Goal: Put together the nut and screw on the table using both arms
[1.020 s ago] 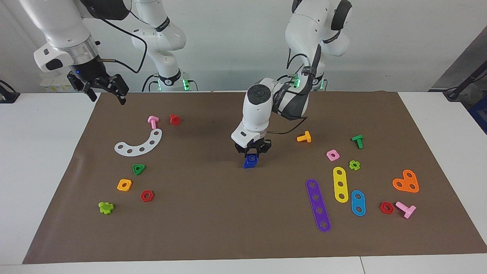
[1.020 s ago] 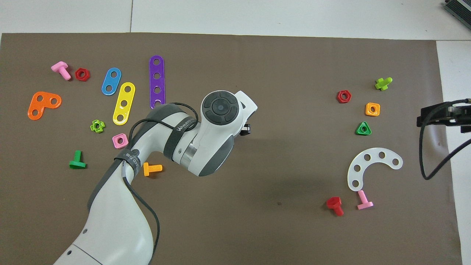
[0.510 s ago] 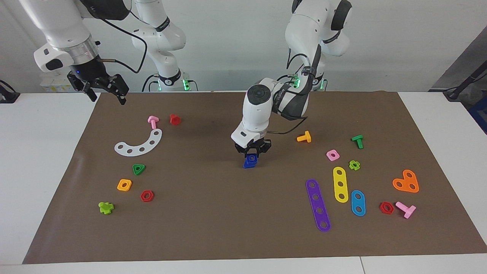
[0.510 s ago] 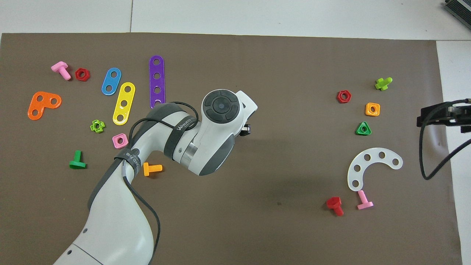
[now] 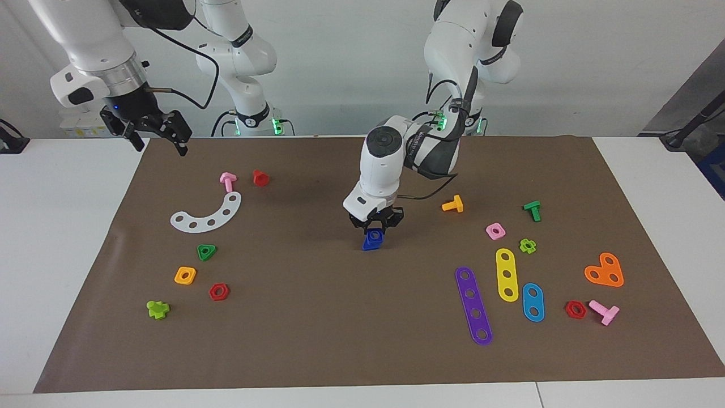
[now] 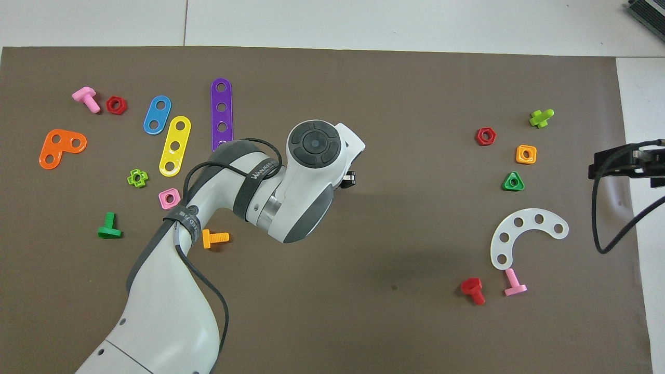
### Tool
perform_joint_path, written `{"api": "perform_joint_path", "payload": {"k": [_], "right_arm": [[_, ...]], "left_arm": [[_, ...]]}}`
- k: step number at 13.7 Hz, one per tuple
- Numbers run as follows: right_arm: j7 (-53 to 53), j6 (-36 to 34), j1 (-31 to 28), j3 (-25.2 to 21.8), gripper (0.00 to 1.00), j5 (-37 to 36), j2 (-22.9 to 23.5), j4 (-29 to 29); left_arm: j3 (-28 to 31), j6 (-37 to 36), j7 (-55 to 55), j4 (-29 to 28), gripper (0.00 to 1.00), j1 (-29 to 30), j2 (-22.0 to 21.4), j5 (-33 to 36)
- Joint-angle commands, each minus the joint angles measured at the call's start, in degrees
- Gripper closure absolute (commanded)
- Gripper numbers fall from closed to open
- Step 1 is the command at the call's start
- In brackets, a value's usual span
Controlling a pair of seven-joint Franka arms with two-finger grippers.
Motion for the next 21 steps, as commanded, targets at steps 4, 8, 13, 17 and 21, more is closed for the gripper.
{"api": "perform_joint_path", "payload": {"k": [4, 8, 13, 17, 21], "right_arm": [[-0.79, -0.39, -0.1, -0.02, 0.0, 0.3, -1.15, -1.09], [-0.79, -0.39, -0.1, -0.02, 0.0, 0.21, -1.07, -1.09], [-0.79, -0.39, -0.1, -0.02, 0.0, 0.3, -1.07, -1.0], [-0.79, -0.47, -0.1, -0.02, 0.0, 0.21, -1.07, -1.0], [-0.79, -0.39, -0.1, -0.02, 0.0, 0.21, -1.15, -1.0]], "left_arm": [[0.64, 1.95, -0.71, 1.53, 0.68, -0.29, 1.41, 0.05], [0.64, 1.69, -0.63, -0.58, 0.68, -0.29, 1.06, 0.41], [0.72, 5.36, -0.89, -4.61, 0.7, -0.82, 0.27, 0.32], [0.64, 2.68, -0.89, -2.63, 0.69, -0.29, -0.09, 0.23], [0.55, -1.22, -1.06, 0.65, 0.69, -0.03, 0.53, -0.56]]}}
